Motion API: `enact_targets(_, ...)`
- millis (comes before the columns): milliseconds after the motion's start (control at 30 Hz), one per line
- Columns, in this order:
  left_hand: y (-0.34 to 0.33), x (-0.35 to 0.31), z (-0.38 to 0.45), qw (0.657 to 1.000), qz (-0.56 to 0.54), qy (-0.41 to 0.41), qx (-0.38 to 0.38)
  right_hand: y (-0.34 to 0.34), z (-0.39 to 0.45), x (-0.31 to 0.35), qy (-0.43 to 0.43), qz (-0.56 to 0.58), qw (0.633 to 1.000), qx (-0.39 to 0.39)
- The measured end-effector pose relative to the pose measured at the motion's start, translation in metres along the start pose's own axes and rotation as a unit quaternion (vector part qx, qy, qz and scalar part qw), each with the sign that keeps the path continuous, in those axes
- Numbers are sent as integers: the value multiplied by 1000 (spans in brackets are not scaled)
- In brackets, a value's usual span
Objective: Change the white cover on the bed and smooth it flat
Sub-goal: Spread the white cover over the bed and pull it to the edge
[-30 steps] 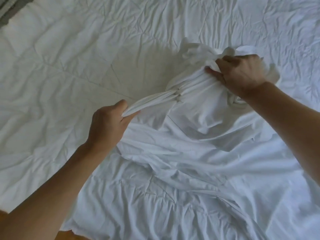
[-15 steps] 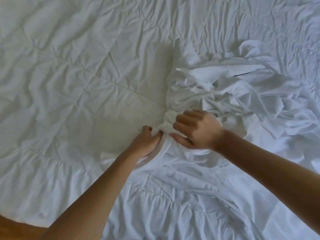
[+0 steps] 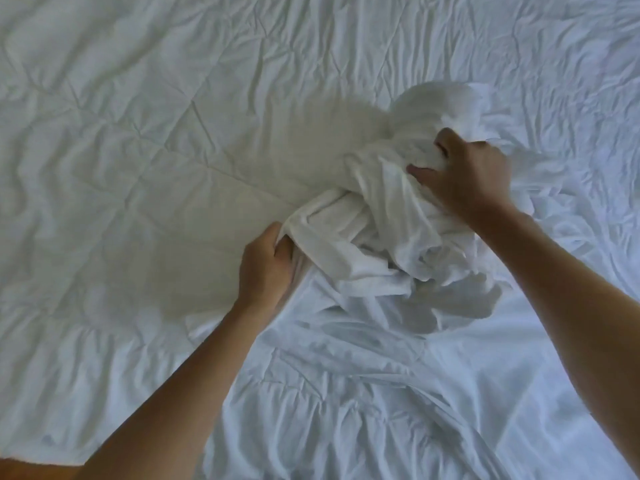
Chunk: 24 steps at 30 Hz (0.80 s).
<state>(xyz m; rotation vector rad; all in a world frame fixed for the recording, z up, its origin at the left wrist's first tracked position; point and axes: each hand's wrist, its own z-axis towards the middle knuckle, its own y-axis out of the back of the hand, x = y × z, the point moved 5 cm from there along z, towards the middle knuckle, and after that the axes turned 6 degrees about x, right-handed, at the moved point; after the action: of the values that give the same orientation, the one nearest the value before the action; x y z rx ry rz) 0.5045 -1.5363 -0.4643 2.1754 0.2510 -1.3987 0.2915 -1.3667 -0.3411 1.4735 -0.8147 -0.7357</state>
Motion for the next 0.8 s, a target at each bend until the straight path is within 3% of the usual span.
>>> enact_targets(100, 29, -22, 17, 995, -23, -31, -95, 30, -51, -66, -155, 38, 981, -106)
enact_targets(167, 38, -26, 17, 993, 19, -39, -113, 22, -80, -90, -210, 18, 975, -67)
enact_targets(267, 32, -22, 3, 987, 123, -68, -77, -11, -92, -100, -281, 61, 957, 38)
enact_targets(333, 22, -24, -10, 981, 160, -107, -36, -17, -90, -85, -305, 140, 942, -11)
enact_targets(433, 7, -32, -24, 972, 161, -171, 12, 27, -91, -16, -127, 184, 929, -294)
enact_targets(500, -1, -37, -32, 971, 147, -188, 28, 47, -93, 44, 38, 199, 921, -333)
enact_targets(600, -2, -38, -37, 977, 107, -182, 27, 38, -84, 104, 131, 196, 948, -215)
enact_targets(700, 5, -33, -40, 982, 85, -169, 23, -14, -77, 116, 126, 101, 986, -29)
enact_targets(800, 12, -26, -40, 985, 79, -153, 25, -47, -79, 110, 56, 137, 984, 97)
